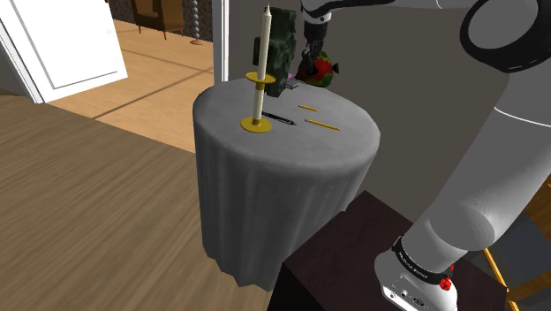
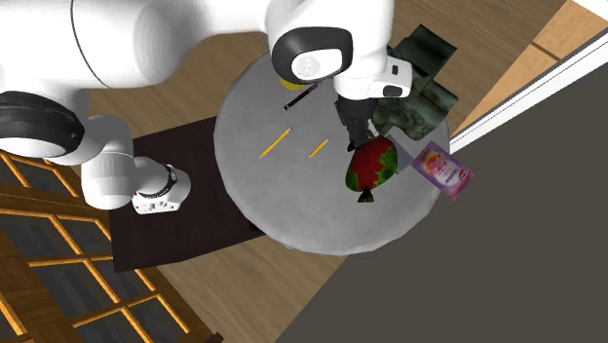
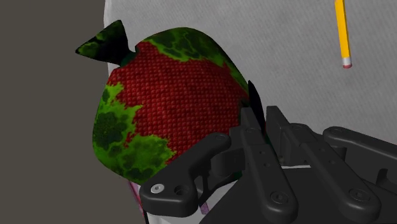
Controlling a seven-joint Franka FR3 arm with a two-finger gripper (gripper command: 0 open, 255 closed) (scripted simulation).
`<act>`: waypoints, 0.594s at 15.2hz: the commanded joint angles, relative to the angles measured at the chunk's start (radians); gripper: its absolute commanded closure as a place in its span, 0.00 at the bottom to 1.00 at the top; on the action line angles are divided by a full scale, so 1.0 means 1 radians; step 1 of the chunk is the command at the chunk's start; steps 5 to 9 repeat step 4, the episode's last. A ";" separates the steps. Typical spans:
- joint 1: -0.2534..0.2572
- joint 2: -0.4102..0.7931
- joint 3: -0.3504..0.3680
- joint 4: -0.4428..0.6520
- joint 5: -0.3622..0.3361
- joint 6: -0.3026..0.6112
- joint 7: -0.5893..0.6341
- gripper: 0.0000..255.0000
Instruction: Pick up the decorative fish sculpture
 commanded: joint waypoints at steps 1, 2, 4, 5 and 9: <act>0.000 -0.001 0.000 0.028 0.002 -0.028 -0.007 1.00; 0.001 0.000 0.000 0.043 0.003 -0.041 -0.011 1.00; 0.001 0.000 0.000 0.045 0.003 -0.043 -0.011 1.00; 0.001 0.000 0.000 0.045 0.003 -0.043 -0.011 1.00; 0.001 0.000 0.000 0.045 0.003 -0.043 -0.011 1.00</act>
